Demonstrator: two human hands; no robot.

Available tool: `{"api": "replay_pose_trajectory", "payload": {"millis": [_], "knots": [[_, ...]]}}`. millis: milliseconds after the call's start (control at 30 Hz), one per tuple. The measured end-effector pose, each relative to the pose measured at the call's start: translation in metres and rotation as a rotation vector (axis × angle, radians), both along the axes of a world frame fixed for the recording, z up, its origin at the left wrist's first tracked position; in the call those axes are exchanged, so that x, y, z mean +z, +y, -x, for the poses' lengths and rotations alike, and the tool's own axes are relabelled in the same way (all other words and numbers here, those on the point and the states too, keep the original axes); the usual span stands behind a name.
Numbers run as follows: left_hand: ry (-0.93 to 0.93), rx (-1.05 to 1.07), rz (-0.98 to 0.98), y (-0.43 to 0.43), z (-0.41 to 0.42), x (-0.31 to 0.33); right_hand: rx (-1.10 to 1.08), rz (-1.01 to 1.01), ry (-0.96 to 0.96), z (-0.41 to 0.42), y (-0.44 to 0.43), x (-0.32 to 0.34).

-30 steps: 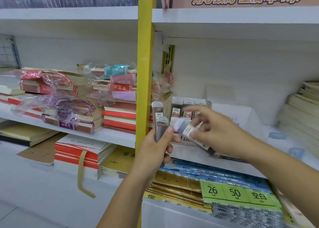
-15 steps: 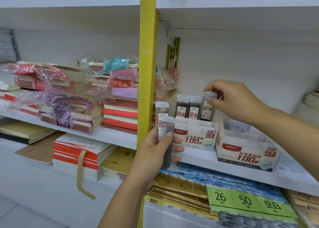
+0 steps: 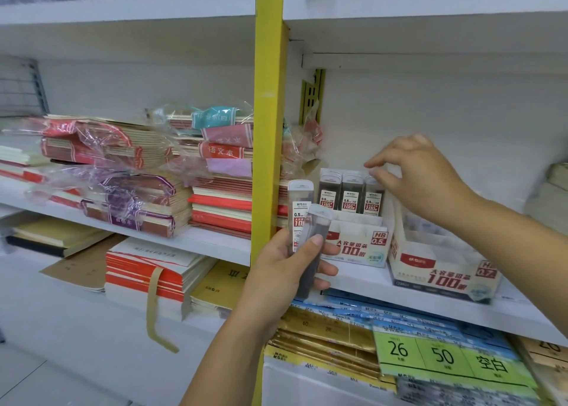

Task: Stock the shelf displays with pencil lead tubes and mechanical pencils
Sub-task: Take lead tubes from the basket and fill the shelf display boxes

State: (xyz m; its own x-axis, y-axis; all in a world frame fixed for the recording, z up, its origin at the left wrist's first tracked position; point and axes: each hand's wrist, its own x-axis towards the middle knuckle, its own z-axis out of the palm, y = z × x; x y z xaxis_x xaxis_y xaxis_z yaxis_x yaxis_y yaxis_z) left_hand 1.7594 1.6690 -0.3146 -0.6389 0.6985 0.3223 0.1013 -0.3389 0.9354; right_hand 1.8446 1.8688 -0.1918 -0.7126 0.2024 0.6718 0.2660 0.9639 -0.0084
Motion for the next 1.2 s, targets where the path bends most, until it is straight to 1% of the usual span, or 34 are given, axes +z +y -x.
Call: {"api": "replay_pose_trajectory", "payload": {"millis": [67, 133, 200, 333, 467, 500, 600, 733, 867, 900, 967, 1067, 1133, 1200], "knots": [[0.030, -0.030, -0.003, -0.002, -0.004, 0.003, 0.192, 0.227, -0.013, -0.014, -0.030, -0.006], [0.059, -0.064, 0.001, -0.004, -0.010, 0.006, 0.332, 0.444, -0.105, -0.024, -0.055, -0.017], [0.073, -0.089, 0.003, -0.005, -0.015, 0.007, 0.408, 0.599, -0.163, -0.029, -0.067, -0.029], [0.069, -0.114, 0.042, -0.008, -0.023, 0.006, 0.473, 0.842, -0.067, -0.037, -0.069, -0.042], [0.016, -0.160, 0.061, -0.014, -0.025, 0.004, 0.508, 0.992, 0.014, -0.047, -0.064, -0.045], [-0.009, -0.169, 0.059, -0.015, -0.025, 0.004, 0.501, 1.004, 0.022, -0.048, -0.063, -0.046], [-0.071, -0.208, 0.038, -0.018, -0.021, 0.001, 0.418, 0.958, 0.034, -0.052, -0.060, -0.047], [-0.022, -0.189, 0.041, -0.022, -0.018, -0.003, 0.472, 1.060, 0.110, -0.055, -0.059, -0.046], [0.016, -0.123, 0.056, -0.021, -0.015, -0.002, 0.457, 1.140, 0.168, -0.054, -0.058, -0.045], [0.023, -0.112, 0.053, -0.019, -0.014, -0.002, 0.464, 1.125, 0.153, -0.055, -0.058, -0.044], [0.027, -0.073, 0.056, -0.015, -0.015, -0.002, 0.451, 0.966, 0.132, -0.057, -0.058, -0.035], [-0.021, 0.014, 0.094, -0.007, -0.014, -0.004, 0.453, 0.670, 0.276, -0.061, -0.047, -0.005], [-0.054, 0.056, 0.100, -0.002, -0.013, -0.005, 0.364, 0.417, 0.304, -0.057, -0.033, 0.014], [-0.028, 0.094, 0.099, 0.001, -0.012, -0.006, 0.229, 0.178, 0.227, -0.047, -0.020, 0.022]]}}
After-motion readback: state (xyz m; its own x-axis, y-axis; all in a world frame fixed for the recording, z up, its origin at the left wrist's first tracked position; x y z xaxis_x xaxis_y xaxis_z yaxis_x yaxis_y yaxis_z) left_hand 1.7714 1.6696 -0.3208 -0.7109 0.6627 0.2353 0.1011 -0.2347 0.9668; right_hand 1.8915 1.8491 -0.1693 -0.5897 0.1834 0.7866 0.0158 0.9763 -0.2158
